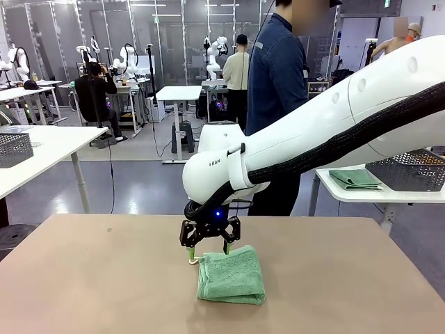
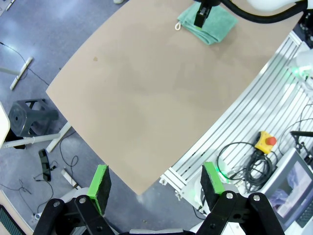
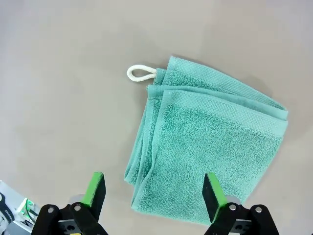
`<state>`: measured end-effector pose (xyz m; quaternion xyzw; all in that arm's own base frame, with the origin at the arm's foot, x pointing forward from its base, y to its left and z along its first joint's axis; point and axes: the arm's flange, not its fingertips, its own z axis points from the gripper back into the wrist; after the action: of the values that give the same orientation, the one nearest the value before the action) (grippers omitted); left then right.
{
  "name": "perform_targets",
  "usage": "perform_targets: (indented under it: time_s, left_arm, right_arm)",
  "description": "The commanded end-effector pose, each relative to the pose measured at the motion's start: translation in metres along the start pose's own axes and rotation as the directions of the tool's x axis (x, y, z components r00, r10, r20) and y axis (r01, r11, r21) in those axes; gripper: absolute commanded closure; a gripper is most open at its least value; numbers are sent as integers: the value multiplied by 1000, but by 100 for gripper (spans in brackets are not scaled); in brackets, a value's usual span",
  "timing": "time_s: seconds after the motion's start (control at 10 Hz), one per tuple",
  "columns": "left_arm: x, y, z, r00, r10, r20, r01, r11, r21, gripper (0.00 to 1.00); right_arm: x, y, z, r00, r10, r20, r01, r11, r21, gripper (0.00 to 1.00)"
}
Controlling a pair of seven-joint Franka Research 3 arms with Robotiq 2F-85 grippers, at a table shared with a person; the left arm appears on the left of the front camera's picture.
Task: Fold the towels and place them in the basket.
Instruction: Place the folded Towel with hook on the right side of the table.
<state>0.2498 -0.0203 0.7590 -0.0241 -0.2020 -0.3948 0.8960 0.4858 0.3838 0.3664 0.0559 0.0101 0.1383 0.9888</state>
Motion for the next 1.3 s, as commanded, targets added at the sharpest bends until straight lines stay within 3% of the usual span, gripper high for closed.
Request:
perform_targets:
  time_s: [0.0,0.2,0.6,0.7,1.2]
  left_arm:
    - [0,-1,0,1000,1,1,-1,1000,0,7]
    - [0,-1,0,1000,1,1,-1,1000,0,7]
    - [0,-1,0,1000,1,1,-1,1000,0,7]
    - [0,-1,0,1000,1,1,-1,1000,0,7]
    - [0,-1,0,1000,1,1,-1,1000,0,7]
  right_arm:
    - [-24,-19,31,999,-18,36,14,996,89,0]
    - [-54,-74,51,992,-88,90,61,962,267,0]
    - [-82,-151,16,976,-195,99,120,857,501,0]
    - [-83,-163,3,963,-247,106,161,844,512,0]
    - [-78,-193,-40,953,-281,115,169,805,569,0]
